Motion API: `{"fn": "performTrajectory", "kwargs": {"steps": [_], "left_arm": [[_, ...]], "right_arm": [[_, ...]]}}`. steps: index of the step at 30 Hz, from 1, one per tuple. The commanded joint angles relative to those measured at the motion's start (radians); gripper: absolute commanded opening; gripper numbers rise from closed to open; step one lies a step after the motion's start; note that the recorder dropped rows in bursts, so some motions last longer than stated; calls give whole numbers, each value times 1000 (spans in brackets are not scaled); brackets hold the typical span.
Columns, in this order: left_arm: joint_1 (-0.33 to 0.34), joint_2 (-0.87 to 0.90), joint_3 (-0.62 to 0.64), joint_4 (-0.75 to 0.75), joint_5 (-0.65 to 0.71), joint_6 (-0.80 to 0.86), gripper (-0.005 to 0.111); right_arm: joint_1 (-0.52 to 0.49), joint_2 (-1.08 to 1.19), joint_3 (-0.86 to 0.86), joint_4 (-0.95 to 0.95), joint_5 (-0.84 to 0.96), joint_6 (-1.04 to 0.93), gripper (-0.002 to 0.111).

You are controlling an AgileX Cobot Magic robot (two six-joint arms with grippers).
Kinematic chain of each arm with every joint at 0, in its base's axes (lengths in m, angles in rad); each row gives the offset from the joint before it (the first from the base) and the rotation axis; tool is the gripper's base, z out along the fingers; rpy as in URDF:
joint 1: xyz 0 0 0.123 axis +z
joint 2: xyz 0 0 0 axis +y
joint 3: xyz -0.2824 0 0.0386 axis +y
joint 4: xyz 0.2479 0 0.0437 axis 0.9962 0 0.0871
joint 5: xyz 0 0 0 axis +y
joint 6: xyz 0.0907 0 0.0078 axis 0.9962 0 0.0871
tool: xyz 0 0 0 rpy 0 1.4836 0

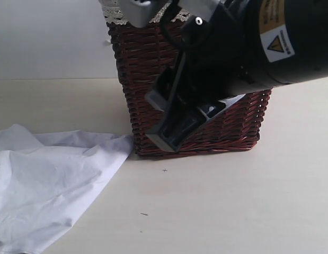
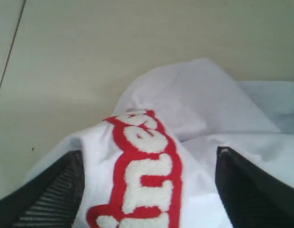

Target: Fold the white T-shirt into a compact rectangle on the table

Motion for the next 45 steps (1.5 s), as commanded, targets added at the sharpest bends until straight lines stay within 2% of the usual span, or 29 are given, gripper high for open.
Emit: {"fn": "performTrajectory", "kwargs": {"steps": [1,3,5,8,11,15,18,21,23,26,28,42,45], "left_arm": [[-6,-76,-7,-351,106,379,66],[-19,-96,18,-525,202,626,58],[-70,-117,60,-586,291,750,53],[-217,-150,163,-485,297,793,56],[-392,-172,295,-337,257,791,59],[-587,-183,456,-312,154,812,59],[-710,-183,531,-282,69,815,59],[-796,-178,590,-178,-30,798,59],[-818,-166,629,-92,-95,749,58],[-820,-134,660,73,-230,614,58],[-820,-107,662,153,-274,547,58],[-818,152,662,282,-383,537,58],[-818,197,662,375,-409,490,47]], "right_arm": [[-3,-5,-10,-3,-3,-9,55],[-3,-5,-10,-3,6,-11,55],[-3,-5,-10,-5,14,-19,55],[-3,-5,-10,-7,24,-27,55],[-3,-8,-10,-7,24,-28,55],[-3,-10,-10,-5,26,-28,55],[-3,-10,-10,-5,33,-31,55],[-3,-10,-10,-5,33,-35,55],[-3,-10,-10,-5,33,-35,55],[-3,-10,-10,-5,33,-35,55],[-3,-10,-10,-5,33,-35,55],[-3,-10,-10,-5,33,-35,55],[-3,-10,-10,-5,33,-35,55]]}}
